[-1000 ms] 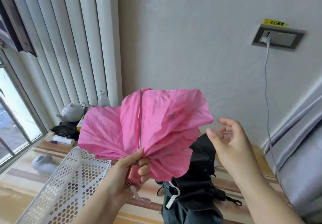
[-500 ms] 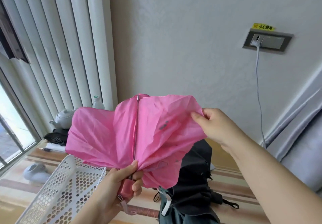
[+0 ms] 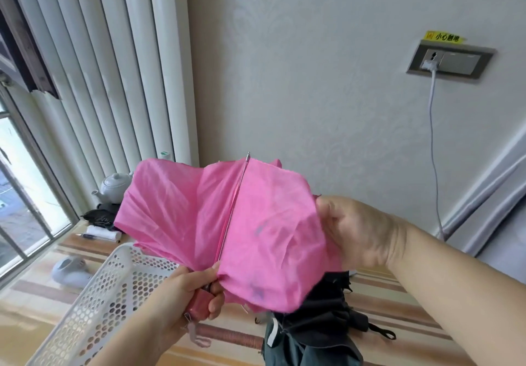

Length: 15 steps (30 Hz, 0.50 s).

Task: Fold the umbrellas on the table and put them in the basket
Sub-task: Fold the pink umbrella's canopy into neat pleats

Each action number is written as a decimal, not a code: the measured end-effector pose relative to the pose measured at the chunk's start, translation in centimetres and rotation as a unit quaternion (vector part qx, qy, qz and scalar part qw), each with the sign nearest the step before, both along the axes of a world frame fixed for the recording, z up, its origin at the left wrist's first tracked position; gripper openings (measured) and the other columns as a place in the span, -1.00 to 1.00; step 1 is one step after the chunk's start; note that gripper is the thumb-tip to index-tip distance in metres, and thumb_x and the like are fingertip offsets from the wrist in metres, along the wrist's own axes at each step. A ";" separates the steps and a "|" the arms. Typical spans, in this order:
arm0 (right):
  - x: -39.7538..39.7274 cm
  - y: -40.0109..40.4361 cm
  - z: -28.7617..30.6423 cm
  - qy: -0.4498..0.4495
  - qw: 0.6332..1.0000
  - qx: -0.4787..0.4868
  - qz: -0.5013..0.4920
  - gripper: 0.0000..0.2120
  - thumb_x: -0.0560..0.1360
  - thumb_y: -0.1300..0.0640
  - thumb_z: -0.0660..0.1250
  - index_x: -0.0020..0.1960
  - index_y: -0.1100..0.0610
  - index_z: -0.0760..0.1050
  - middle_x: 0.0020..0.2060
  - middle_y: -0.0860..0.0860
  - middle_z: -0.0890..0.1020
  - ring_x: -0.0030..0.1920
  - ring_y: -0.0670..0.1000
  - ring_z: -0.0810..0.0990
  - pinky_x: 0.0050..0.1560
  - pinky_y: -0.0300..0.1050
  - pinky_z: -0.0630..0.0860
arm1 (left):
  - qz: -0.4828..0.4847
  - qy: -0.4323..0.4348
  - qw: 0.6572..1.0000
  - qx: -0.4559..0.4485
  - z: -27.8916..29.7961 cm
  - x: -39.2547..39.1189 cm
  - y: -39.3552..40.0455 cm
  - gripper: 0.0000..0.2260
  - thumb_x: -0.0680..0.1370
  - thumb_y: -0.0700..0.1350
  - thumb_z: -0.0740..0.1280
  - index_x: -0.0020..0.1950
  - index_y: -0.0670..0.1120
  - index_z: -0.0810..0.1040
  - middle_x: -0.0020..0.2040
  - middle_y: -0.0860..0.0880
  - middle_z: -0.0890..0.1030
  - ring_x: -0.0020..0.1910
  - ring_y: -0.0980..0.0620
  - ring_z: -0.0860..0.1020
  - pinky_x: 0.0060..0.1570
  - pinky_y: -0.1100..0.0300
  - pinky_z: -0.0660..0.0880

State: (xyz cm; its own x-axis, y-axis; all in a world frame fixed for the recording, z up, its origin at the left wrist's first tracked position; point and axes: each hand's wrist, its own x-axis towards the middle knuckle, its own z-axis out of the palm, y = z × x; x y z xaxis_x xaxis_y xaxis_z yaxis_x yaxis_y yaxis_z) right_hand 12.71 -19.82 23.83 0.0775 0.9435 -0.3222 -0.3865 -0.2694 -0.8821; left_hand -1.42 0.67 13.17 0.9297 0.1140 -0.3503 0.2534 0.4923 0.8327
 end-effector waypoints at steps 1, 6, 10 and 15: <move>-0.2 -0.2 0.5 -0.015 1.000 0.007 0.027 -0.74 0.53 -0.08 0.24 -0.01 -0.06 0.68 -0.10 -0.16 0.69 -0.06 -0.17 0.64 0.02 -0.26 0.56 | 0.009 0.002 1.000 0.006 0.1 -0.1 0.1 -0.79 0.30 -0.28 0.44 -0.39 -0.24 0.41 -0.48 -0.11 0.35 -0.59 -0.01 0.33 -0.61 0.22 0.32; 1.0 -2.0 1.0 -0.115 0.983 -0.082 0.120 -0.51 0.24 -0.04 0.55 0.12 0.10 0.62 0.02 -0.01 0.68 0.08 -0.05 0.63 0.15 -0.16 0.52 | 0.016 -0.013 0.999 0.028 1.1 0.1 0.1 -0.80 0.35 -0.18 0.33 -0.43 -0.23 0.40 -0.51 -0.12 0.34 -0.59 -0.01 0.31 -0.62 0.23 0.31; 0.7 -2.1 0.8 -0.179 0.977 -0.048 0.110 -0.70 0.41 0.20 0.33 0.10 0.03 0.65 0.05 -0.06 0.67 0.14 -0.04 0.59 0.32 -0.07 0.43 | 0.004 -0.013 0.999 0.048 1.3 0.6 0.4 -0.77 0.32 -0.25 0.45 -0.44 -0.22 0.44 -0.50 -0.11 0.35 -0.58 -0.01 0.32 -0.57 0.26 0.31; 0.4 -2.1 1.7 -0.120 0.978 -0.078 0.154 -0.41 0.56 0.45 0.06 -0.06 -0.15 0.68 -0.17 -0.29 0.67 -0.08 -0.32 0.61 -0.01 -0.47 0.45 | -0.009 -0.003 0.998 0.064 1.1 0.8 0.7 -0.77 0.32 -0.12 0.43 -0.46 -0.17 0.46 -0.47 -0.12 0.37 -0.54 -0.02 0.33 -0.52 0.22 0.26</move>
